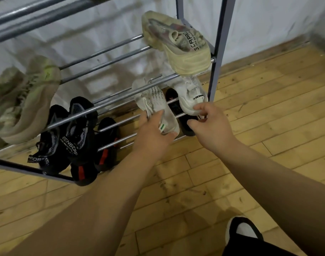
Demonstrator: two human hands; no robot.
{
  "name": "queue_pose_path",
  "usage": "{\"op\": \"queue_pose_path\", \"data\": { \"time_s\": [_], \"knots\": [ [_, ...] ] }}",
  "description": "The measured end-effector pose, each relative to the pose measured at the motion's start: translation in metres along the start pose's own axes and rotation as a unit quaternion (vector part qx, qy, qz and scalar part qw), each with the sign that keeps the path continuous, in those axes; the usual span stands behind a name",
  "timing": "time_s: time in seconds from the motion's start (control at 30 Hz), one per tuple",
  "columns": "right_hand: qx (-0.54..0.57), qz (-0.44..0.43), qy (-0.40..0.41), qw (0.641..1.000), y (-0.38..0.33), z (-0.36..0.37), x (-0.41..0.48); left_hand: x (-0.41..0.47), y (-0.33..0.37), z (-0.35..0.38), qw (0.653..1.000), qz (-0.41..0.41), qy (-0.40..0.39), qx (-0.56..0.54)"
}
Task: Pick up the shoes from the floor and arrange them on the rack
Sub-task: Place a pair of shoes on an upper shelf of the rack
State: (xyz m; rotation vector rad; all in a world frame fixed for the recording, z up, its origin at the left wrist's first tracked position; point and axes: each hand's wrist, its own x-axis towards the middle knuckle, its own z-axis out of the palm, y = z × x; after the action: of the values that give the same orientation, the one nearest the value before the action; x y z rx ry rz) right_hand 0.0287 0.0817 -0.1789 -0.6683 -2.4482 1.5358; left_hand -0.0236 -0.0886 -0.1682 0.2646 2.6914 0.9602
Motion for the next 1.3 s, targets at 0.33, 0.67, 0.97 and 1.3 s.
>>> {"op": "queue_pose_path", "data": {
  "time_s": [0.33, 0.67, 0.97, 1.3],
  "knots": [
    [0.15, 0.104, -0.146, 0.972, -0.035, 0.004, -0.018, -0.049, 0.021, -0.02, 0.997, -0.005, -0.002, -0.078],
    [0.114, 0.139, -0.215, 0.96, -0.141, -0.077, -0.08, -0.136, 0.076, -0.1, 0.982, 0.018, -0.038, -0.182],
    [0.055, 0.109, -0.243, 0.962, -0.254, -0.159, -0.121, -0.199, 0.15, -0.187, 0.97, 0.082, -0.053, -0.221],
    [0.232, -0.013, -0.169, 0.958, -0.308, -0.158, -0.109, -0.194, 0.177, -0.244, 0.948, 0.23, 0.177, -0.134]
  ]
}}
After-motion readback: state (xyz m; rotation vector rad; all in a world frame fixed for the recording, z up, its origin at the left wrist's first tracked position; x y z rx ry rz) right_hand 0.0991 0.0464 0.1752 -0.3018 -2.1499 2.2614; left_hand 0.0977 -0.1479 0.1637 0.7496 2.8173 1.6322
